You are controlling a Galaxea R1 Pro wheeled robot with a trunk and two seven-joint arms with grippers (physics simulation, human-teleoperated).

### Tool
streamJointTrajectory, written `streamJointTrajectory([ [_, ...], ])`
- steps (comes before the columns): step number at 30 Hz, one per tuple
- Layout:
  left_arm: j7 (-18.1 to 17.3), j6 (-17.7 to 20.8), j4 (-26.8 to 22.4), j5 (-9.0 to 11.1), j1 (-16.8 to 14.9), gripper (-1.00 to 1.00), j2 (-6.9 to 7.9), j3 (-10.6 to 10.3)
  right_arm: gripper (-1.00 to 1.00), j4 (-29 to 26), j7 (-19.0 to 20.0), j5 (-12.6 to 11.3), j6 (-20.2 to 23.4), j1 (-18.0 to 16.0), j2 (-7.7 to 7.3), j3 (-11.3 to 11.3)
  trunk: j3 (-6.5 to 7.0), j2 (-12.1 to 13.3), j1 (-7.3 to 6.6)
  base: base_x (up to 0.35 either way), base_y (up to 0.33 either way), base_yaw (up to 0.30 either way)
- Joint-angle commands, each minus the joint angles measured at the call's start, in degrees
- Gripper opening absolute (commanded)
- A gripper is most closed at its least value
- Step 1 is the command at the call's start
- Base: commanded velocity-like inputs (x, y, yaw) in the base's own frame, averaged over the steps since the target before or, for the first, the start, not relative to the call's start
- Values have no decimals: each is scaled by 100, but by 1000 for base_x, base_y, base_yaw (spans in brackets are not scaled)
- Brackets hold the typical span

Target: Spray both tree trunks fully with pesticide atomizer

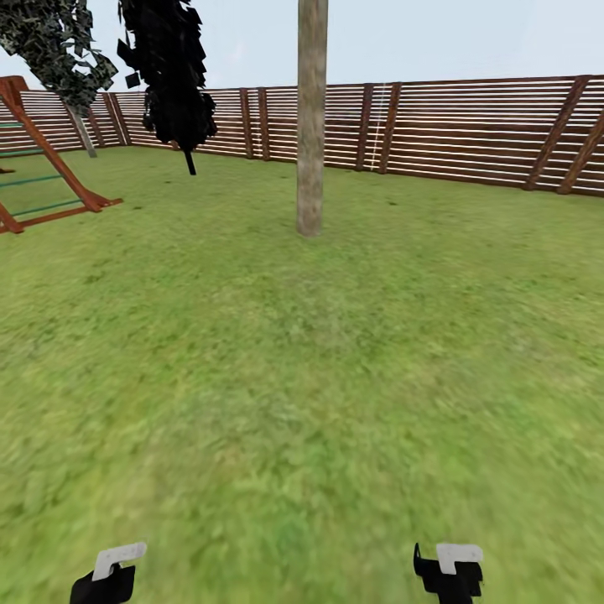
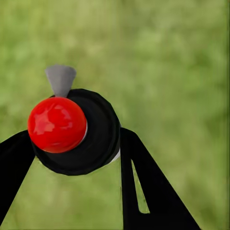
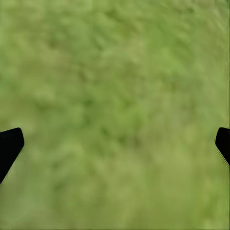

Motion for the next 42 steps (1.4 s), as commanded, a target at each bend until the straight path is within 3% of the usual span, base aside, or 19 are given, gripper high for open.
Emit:
streamJointTrajectory([
  [1, 0, 0, 0, -2, -1, -100, 0, 0, 100, 0, 2, -1, 0, 0, 0, 1, 0, 0, 0, 339, 0, 0],
  [42, 0, -4, 0, -7, 3, -100, -9, -4, 100, 0, 9, 6, 0, 0, 9, 3, 0, 0, 0, 339, 0, 0],
])
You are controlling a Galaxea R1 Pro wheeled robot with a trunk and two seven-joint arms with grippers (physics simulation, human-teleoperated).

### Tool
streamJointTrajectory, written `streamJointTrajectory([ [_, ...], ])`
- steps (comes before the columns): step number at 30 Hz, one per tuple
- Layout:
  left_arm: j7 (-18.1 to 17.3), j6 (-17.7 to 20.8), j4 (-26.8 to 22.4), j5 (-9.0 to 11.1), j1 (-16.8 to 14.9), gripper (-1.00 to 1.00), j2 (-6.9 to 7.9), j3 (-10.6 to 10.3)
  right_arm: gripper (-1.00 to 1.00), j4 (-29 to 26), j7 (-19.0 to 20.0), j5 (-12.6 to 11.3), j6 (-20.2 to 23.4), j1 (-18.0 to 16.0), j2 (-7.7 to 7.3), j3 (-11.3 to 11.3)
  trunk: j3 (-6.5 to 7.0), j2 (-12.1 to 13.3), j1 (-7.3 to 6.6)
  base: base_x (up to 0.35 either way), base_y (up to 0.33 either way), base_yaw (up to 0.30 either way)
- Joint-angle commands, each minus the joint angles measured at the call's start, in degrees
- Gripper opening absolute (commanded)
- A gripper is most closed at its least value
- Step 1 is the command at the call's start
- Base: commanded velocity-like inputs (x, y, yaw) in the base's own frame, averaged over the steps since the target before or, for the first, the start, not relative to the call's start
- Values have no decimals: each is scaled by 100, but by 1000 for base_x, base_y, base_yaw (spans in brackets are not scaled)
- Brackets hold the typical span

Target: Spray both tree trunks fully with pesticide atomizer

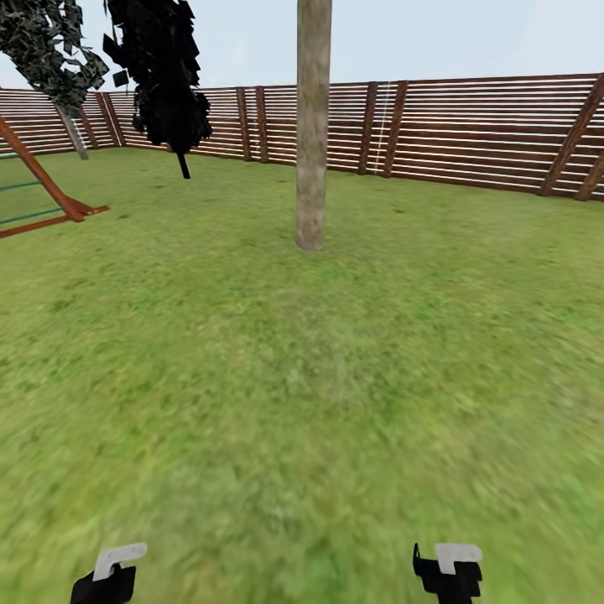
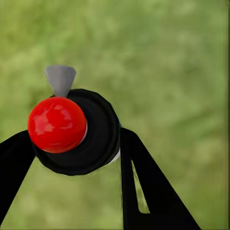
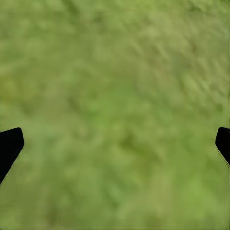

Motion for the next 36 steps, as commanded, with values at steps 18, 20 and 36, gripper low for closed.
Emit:
streamJointTrajectory([
  [18, 0, 5, 0, -3, -2, -100, 0, 1, 100, 0, 0, 0, 0, 0, 17, 0, 0, 0, 0, 339, 0, -14],
  [20, 0, 5, 0, -3, -2, -100, 0, 1, 100, 0, 4, 0, 0, 0, 18, 0, 0, 0, 0, 339, 0, -237],
  [36, 0, 6, 0, -3, -1, -100, 9, 1, 100, 0, -7, 0, 0, 0, 9, 0, 0, 0, 0, 339, 0, -26],
])
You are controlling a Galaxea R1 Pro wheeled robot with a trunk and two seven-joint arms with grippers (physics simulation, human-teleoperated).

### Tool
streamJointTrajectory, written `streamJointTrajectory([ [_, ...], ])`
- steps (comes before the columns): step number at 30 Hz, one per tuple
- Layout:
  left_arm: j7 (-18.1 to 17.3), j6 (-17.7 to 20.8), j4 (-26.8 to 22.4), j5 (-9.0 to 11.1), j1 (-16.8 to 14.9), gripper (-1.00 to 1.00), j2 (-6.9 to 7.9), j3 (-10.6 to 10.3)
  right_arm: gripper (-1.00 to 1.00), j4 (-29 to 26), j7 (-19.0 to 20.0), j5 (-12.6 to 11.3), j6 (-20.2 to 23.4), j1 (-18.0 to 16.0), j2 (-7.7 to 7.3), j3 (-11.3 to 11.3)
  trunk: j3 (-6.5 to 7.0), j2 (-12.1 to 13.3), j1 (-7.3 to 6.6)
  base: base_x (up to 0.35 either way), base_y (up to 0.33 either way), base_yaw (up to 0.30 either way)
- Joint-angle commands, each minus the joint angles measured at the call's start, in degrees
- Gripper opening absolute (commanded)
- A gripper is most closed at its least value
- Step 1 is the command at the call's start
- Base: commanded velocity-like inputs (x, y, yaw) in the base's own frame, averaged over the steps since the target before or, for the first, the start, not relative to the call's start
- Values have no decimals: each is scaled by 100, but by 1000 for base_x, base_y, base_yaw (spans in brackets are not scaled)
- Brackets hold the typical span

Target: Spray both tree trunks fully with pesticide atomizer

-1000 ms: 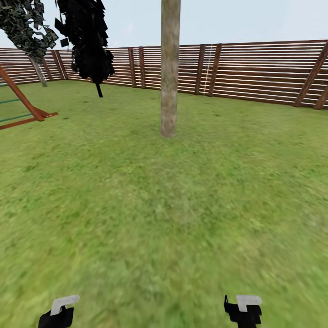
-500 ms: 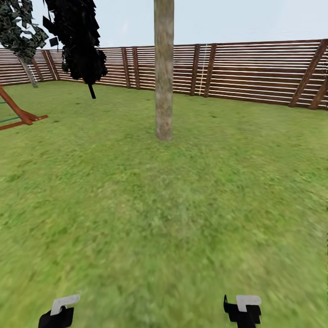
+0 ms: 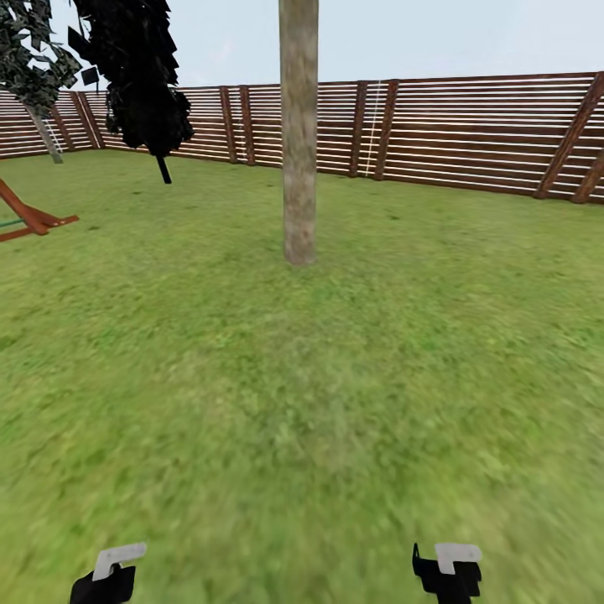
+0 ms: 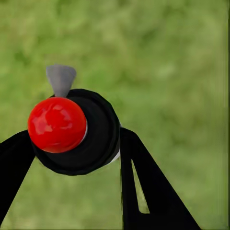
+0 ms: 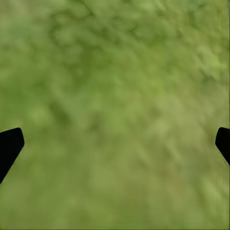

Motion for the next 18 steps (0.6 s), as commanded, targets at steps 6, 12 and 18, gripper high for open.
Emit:
streamJointTrajectory([
  [6, 0, -1, -1, 0, -2, -100, 0, 0, 100, 6, 1, 0, 0, 0, -3, 0, 0, 0, 0, 339, 0, 0],
  [12, 0, -1, -1, 0, -2, -100, -5, 0, 100, 0, 0, 0, 0, 0, 6, 0, 0, 0, 0, 339, 0, 0],
  [18, 0, -1, -1, 0, -2, -100, -8, 0, 100, 0, -2, -4, 0, 0, 5, -3, 0, 0, 0, 339, 0, 0],
])
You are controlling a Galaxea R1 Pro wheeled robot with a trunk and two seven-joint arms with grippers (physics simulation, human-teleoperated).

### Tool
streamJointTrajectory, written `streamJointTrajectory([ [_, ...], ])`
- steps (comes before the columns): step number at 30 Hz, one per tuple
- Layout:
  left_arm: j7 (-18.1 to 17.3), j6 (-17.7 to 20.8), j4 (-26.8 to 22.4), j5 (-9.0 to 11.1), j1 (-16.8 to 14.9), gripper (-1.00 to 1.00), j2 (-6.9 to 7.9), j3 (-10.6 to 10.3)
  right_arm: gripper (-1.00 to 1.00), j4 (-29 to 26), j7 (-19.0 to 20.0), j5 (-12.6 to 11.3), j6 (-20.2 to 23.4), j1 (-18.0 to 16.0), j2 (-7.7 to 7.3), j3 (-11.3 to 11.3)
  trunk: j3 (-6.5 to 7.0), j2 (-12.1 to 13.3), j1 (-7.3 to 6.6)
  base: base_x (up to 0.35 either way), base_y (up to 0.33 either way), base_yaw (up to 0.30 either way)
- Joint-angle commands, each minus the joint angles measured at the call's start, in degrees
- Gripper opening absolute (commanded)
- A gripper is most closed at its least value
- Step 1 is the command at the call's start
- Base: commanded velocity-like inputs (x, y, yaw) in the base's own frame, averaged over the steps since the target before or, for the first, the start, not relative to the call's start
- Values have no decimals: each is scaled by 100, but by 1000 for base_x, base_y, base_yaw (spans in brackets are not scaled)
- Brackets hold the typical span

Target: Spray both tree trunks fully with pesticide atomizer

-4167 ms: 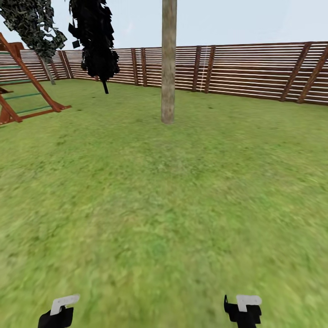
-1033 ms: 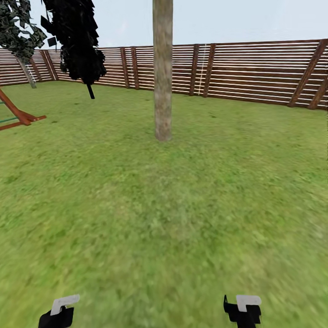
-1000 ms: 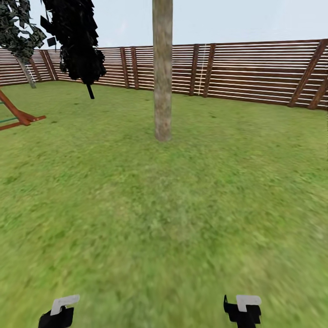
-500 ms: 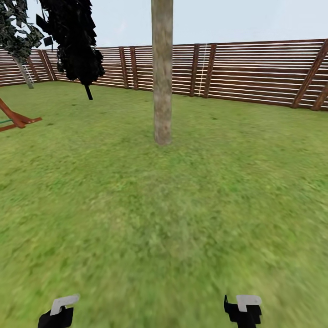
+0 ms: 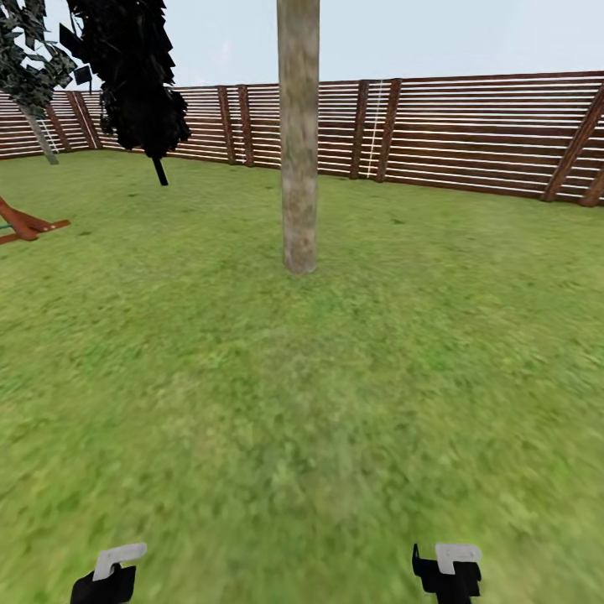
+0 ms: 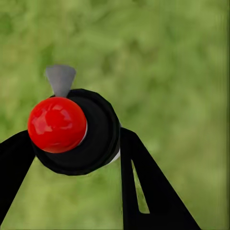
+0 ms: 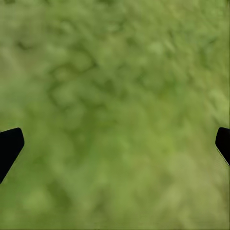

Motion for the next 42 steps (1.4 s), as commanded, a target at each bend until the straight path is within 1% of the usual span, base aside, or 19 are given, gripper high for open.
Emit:
streamJointTrajectory([
  [1, 0, 0, 0, 0, -1, -100, 0, 1, 100, 0, 0, -2, 0, 0, -7, -2, 0, 0, 0, 339, 0, 0],
  [42, 0, -9, 0, 0, -1, -100, 0, 1, 100, 0, 0, 0, 0, 0, -6, -5, 0, 0, 0, 339, 0, 0],
])
